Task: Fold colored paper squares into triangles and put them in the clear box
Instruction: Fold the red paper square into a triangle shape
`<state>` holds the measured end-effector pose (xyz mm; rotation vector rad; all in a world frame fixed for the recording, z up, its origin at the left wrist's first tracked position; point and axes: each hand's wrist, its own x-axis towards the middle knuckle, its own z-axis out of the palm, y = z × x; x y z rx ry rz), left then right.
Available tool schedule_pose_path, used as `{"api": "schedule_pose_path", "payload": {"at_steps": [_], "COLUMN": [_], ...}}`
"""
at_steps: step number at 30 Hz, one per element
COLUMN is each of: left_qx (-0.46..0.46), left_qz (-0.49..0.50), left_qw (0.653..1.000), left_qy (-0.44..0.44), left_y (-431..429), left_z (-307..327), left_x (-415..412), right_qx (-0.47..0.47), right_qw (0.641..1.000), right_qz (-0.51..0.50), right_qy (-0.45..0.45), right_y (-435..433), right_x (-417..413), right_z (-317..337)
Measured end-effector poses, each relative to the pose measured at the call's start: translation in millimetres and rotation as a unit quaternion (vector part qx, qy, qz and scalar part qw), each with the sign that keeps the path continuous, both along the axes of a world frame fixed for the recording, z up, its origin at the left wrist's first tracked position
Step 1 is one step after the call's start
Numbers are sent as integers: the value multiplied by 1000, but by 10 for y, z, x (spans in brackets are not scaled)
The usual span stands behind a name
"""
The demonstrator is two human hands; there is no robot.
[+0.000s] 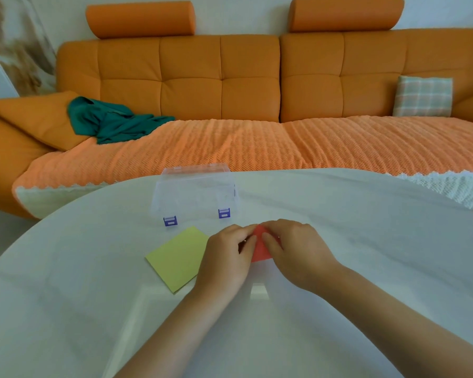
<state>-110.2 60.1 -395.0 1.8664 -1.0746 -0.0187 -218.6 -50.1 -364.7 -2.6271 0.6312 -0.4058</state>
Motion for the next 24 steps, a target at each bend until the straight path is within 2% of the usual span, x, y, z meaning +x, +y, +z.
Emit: {"api": "schedule_pose_path", "payload": {"at_steps": [4,8,12,15,17,20,22,24], "left_qx": [8,8,-2,25,68,162,162,126], "left_qz": [5,1,-7,-7,-14,-12,1,-38], "left_qw": [1000,1000,999,999,997,983,976,981], "left_qy": [2,13,53,46,22,-86,-142,-142], "left_y": [-1,9,9,8,16,53,84,133], "left_z": [-24,-15,15,5,-1,28,54,91], "left_x": [-9,-21,-23,-27,-5,33,61,59], "right_qx": [-52,-58,67,92,96,103,91,72], "right_qw": [998,998,996,994,992,989,989,989], "right_qz": [20,11,-50,-66,-74,-82,-83,-84], "right_qy": [35,37,-31,-2,33,62,83,96], "right_y": [27,12,-47,-83,-92,-102,-108,-105], "right_x": [9,-6,1,13,28,59,76,90], "right_z": [-34,-43,-18,-6,-2,-19,-50,-86]}}
